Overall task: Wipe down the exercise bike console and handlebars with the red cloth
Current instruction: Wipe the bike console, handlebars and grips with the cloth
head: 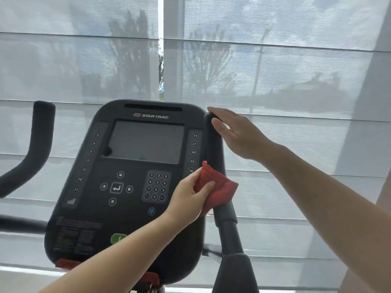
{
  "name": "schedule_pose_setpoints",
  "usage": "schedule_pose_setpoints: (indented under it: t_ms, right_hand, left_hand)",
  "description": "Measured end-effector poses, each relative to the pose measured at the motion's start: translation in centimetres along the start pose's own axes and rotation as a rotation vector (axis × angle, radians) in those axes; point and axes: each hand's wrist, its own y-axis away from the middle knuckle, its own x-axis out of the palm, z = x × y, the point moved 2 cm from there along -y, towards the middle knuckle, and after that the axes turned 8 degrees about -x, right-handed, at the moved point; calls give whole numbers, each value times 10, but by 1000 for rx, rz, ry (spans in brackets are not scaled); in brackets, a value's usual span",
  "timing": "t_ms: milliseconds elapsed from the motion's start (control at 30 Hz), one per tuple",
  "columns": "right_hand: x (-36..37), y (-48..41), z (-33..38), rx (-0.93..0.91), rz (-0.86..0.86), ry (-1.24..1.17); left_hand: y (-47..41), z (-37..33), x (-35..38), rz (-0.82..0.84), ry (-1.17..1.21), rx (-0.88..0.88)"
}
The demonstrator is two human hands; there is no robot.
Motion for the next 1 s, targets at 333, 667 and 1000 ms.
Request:
schedule_pose_setpoints:
  t_ms: [333,667,1000]
  right_hand:
    - [0,0,-2,21,3,-19]
    - [0,0,1,56,18,-55]
    - [-12,33,8,228,-38,-261]
  left_hand:
    - [-6,4,-14,116,-161,7]
    - [11,1,-5,69,3,-217]
    - [79,-28,-23,228,-140,-189]
